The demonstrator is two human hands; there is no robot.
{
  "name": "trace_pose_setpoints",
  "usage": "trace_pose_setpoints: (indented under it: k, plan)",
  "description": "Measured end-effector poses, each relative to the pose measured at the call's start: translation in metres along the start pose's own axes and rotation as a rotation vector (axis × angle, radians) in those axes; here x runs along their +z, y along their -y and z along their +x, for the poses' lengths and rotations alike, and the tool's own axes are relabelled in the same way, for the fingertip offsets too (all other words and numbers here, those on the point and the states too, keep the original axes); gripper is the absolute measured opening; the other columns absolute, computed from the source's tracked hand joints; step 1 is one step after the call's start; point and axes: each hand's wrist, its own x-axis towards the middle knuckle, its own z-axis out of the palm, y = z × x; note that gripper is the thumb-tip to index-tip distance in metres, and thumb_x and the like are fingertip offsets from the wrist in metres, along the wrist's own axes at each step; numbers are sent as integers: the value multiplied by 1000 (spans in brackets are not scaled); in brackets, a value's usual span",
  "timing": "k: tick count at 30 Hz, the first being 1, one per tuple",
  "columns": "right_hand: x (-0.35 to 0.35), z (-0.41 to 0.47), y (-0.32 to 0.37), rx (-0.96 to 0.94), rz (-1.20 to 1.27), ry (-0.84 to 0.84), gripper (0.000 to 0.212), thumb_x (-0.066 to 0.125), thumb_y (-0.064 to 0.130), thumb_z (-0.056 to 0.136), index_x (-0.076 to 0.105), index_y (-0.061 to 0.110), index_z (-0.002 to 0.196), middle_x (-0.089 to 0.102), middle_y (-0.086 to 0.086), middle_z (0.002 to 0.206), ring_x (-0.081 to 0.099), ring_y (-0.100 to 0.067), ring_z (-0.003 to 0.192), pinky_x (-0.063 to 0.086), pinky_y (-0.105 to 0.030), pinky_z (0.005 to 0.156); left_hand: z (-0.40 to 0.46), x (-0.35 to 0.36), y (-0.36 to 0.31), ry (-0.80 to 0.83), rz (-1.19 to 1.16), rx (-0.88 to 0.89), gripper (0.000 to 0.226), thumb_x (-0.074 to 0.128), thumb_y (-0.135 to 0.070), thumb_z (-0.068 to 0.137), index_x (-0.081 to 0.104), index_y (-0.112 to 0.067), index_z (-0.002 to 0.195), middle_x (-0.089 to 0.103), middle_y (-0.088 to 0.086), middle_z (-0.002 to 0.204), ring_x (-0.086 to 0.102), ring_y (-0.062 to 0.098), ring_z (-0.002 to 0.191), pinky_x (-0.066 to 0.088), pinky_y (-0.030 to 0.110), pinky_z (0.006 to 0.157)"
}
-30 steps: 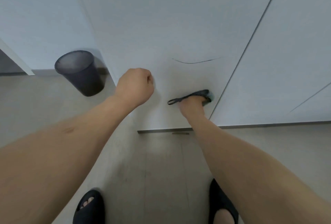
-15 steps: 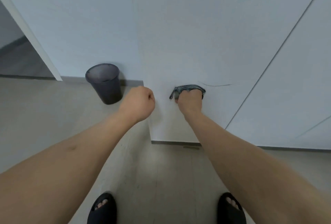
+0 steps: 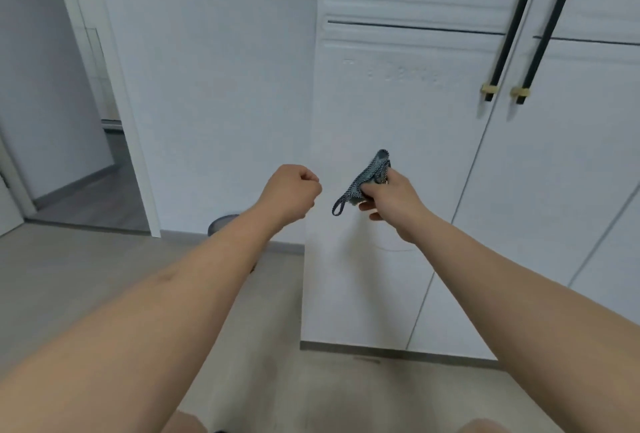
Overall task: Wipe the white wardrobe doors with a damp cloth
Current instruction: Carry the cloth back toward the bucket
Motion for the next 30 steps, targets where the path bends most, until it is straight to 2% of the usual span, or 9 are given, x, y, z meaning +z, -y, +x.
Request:
trace_pose_setpoints:
  k: [5, 9, 12, 14, 17, 19, 22, 27, 30]
  plan:
    - [11, -53, 42, -170, -110, 90, 14, 67, 26, 93, 60, 21, 105, 75, -1, 95, 68, -14, 74, 50, -26, 63, -49, -18, -30, 165, -157, 14, 41, 73, -49, 86, 68, -17, 109, 75, -1, 105, 73, 21, 97, 59, 44, 82]
    - [40, -63, 68, -276, -155, 212, 34, 71, 13, 90, 58, 25, 118, 72, -1, 92, 66, -6, 65, 50, -20, 59, -55, -44, -29, 139, -236, 45, 19, 68, -27, 92, 70, -14, 106, 78, 9, 96, 76, 27, 90, 59, 44, 79]
    - [67, -36, 74, -191, -129, 261, 37, 66, 17, 96, 53, 26, 130, 73, -6, 99, 70, -15, 71, 53, -31, 64, -32, -64, -11, 41, -316, -46, 14, 60, -14, 93, 73, -12, 96, 78, 10, 89, 76, 27, 82, 61, 42, 72]
    - [82, -7, 70, -129, -117, 262, 23, 56, 19, 101, 60, 17, 124, 74, -10, 102, 69, -20, 71, 50, -34, 64, -11, -75, 3, -43, -398, -118, 16, 56, -8, 94, 71, -11, 89, 77, 10, 84, 74, 26, 75, 57, 38, 64]
    - [118, 49, 64, -55, -106, 282, 22, 48, 15, 102, 69, 10, 107, 74, -15, 95, 64, -20, 68, 44, -32, 63, 34, -94, 31, -184, -549, -236, 14, 53, -6, 93, 67, -4, 94, 75, 18, 84, 73, 37, 77, 56, 45, 69]
    - [145, 80, 63, -31, -107, 325, 22, 53, 21, 101, 70, 7, 103, 73, -9, 91, 63, -18, 70, 45, -32, 65, 60, -105, 46, -194, -606, -285, 21, 51, -8, 94, 66, 1, 105, 75, 24, 94, 73, 45, 89, 56, 54, 78]
    - [188, 125, 65, -4, -117, 294, 20, 58, 24, 100, 72, 10, 97, 69, 1, 79, 58, -8, 63, 45, -24, 63, 97, -127, 65, -204, -606, -379, 24, 51, -11, 95, 66, 0, 110, 75, 22, 99, 73, 42, 93, 55, 65, 85]
    - [230, 183, 94, 95, -182, 317, 26, 67, 19, 87, 61, 2, 68, 54, -6, 64, 47, -19, 63, 38, -29, 60, 141, -180, 73, -226, -617, -507, 20, 50, -8, 97, 66, 0, 106, 77, 19, 92, 75, 34, 78, 59, 61, 79]
    - [240, 204, 125, 121, -162, 356, 23, 68, 19, 86, 66, -4, 84, 61, -7, 72, 53, -18, 65, 43, -30, 60, 152, -208, 65, -220, -624, -540, 23, 50, -10, 98, 66, 1, 110, 75, 22, 99, 74, 40, 88, 58, 64, 78]
